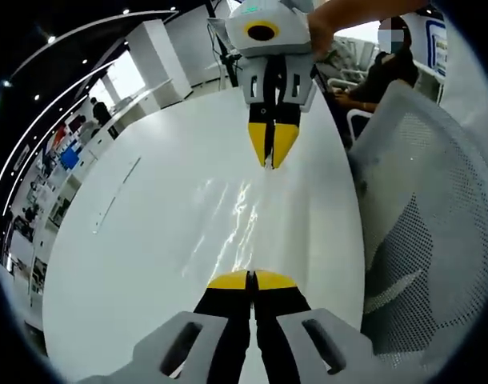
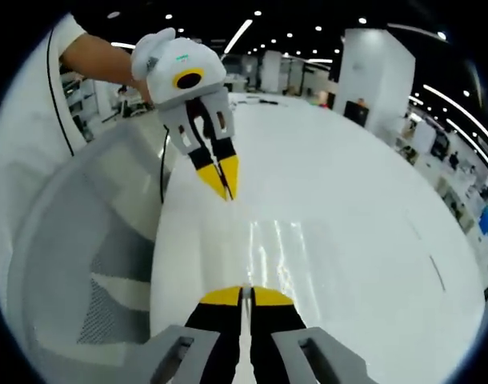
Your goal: Open the resealable bag by pulling the two sides of the seal apart until the entire bag opening is separated and visibly accessible.
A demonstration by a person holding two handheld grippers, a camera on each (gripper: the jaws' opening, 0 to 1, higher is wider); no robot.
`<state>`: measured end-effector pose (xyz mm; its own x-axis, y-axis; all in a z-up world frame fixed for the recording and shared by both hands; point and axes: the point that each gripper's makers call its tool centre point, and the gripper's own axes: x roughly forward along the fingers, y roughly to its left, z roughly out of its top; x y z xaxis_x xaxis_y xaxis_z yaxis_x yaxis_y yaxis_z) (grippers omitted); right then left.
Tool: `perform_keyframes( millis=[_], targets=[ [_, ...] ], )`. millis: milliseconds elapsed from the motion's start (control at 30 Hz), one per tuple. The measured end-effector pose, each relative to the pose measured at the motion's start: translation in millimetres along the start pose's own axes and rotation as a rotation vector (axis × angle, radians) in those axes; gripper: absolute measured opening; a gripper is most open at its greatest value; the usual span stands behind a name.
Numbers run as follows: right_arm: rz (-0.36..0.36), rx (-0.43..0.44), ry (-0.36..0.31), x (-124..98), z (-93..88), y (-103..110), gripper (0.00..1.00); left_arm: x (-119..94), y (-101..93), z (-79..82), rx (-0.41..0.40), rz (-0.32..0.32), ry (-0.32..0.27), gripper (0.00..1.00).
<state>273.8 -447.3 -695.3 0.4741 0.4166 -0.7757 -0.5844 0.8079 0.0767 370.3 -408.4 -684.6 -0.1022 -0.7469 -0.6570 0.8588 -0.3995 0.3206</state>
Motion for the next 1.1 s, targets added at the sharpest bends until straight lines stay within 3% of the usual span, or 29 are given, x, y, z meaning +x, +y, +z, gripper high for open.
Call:
perform_keyframes(
  millis=[367,567,600,700,833,1100],
  targets=[
    [0.025,-0.058,0.004,1,7.2,10,0.0,3,-17.8,4.0,0.115,-0.097,0.009,0.0],
    [-0.035,-0.042,-0.021,-1,14.0,-2,0.0,3,-18.4,3.3,0.226,-0.104,0.024,0.0],
    [-0.041,-0.038,-0.028,-1,14.6,-3,0.0,4,-21.0,0.9,0.179,-0.124,0.035,0.0],
    [-0.049,-0.02,-0.11,-1,29.7,-3,0.01,4,-19.7,3.1,0.194,-0.12,0.026,0.0],
    [-0.069,-0.057,-0.21,18,67.2,-4,0.07,7,-20.0,12.3,0.194,-0.132,0.009,0.0],
    [-0.055,-0.072,-0.222,37,78.2,-5,0.14,9,-18.6,19.9,0.138,-0.153,-0.01,0.0]
  ],
)
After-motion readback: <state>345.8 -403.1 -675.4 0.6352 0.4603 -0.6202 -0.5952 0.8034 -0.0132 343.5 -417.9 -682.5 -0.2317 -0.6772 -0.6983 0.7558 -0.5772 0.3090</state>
